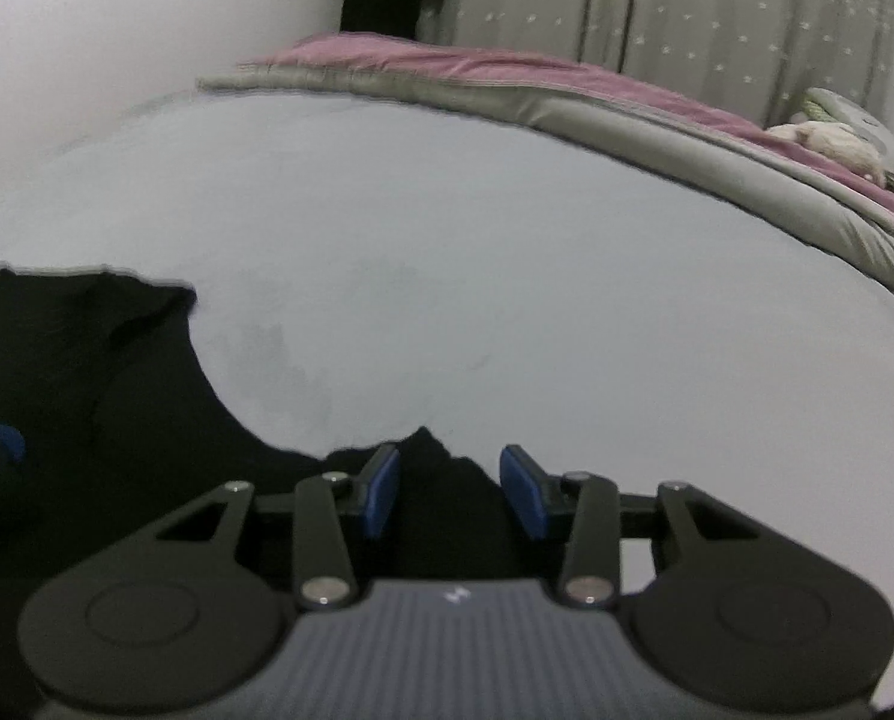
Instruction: Fold clothes
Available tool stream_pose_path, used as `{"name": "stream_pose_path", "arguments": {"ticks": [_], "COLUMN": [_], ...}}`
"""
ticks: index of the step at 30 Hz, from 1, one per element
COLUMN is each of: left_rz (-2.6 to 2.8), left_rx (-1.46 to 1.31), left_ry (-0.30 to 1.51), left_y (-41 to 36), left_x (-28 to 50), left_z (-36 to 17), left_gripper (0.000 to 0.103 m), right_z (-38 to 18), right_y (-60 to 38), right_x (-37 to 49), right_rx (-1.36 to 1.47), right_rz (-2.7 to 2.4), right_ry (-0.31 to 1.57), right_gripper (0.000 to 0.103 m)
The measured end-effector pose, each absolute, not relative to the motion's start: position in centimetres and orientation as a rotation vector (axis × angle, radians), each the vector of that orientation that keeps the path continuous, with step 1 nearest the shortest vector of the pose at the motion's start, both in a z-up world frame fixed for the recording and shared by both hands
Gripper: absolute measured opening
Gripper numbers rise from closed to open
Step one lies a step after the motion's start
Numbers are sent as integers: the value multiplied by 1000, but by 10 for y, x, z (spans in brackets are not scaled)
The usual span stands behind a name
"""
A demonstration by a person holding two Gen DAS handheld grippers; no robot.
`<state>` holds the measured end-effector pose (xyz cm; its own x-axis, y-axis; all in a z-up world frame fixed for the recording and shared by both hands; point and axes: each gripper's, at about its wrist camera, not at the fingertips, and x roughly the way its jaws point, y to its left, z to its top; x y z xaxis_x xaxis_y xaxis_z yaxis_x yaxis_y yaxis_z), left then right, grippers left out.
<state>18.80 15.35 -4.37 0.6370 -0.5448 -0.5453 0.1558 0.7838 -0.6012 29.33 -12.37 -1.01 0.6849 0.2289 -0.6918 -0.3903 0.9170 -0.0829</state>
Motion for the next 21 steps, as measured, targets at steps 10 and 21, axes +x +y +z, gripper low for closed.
{"name": "stream_pose_path", "arguments": {"ticks": [10,21], "left_rz": [-436,-445], "left_rx": [-545,-559], "left_ry": [779,777], "left_y": [149,148], "left_x": [187,190], "left_z": [-44,-47], "left_gripper": [37,37], "right_z": [-16,-33], "right_y": [-97,-86], "right_x": [283,304], "right_rx": [-356,-407], "right_rz": [161,105], "right_ry": [546,635], "right_gripper": [7,12]}}
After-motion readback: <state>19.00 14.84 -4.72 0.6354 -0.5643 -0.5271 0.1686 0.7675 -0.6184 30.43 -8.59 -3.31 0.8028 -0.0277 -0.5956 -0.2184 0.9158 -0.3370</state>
